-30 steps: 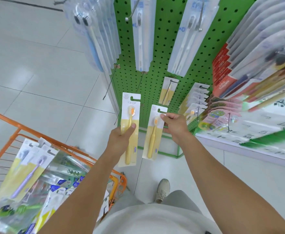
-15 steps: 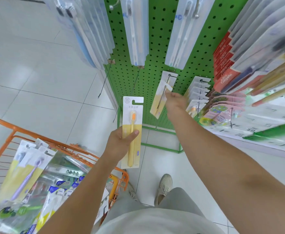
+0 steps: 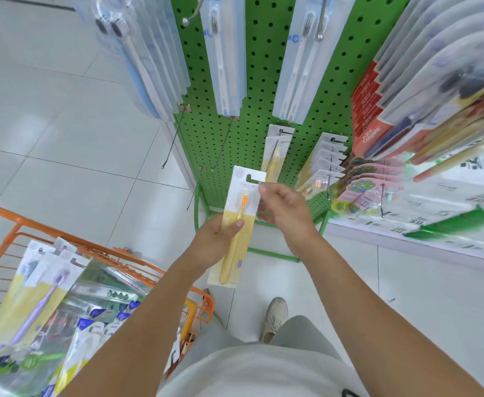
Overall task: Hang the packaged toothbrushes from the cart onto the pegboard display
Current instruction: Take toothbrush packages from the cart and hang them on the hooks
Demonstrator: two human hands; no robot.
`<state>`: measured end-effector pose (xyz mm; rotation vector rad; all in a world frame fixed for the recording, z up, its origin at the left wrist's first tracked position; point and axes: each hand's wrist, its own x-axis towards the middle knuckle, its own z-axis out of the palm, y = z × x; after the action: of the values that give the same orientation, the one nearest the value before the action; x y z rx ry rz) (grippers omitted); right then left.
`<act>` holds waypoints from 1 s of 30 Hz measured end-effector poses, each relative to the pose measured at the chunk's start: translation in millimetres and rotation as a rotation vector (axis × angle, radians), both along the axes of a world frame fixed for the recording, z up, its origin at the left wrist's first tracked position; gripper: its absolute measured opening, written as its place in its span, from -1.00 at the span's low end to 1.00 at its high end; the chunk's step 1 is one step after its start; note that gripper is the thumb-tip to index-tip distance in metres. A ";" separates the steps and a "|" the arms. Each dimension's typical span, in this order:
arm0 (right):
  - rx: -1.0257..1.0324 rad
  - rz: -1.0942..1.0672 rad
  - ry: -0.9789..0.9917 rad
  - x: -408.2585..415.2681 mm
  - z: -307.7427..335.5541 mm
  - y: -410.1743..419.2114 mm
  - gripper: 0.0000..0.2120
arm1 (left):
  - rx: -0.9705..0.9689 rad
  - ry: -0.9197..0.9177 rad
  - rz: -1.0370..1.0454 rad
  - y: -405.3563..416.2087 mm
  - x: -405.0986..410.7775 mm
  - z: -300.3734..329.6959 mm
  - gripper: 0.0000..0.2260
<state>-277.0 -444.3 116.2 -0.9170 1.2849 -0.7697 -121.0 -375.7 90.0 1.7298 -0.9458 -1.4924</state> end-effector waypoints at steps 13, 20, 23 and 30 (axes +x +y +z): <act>0.124 0.053 0.086 -7.3 -45.5 -13.8 -0.89 | 0.126 -0.175 0.126 5.6 -8.5 -17.8 -0.65; 0.096 -0.024 0.232 -8.9 -71.3 -41.0 -0.87 | 0.153 -0.156 0.201 21.7 8.2 -24.7 -0.71; 0.016 -0.084 0.341 -3.4 -71.4 -57.8 -0.73 | 0.146 -0.138 0.214 28.7 10.2 -26.4 -0.80; 0.100 -0.405 0.221 21.3 -49.0 -112.5 -0.93 | 0.098 -0.109 0.360 60.1 16.7 -19.5 -0.84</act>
<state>-255.7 -556.8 67.2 -0.6810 1.7196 -0.9247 -104.3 -315.6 70.5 1.9474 -0.5803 -1.2361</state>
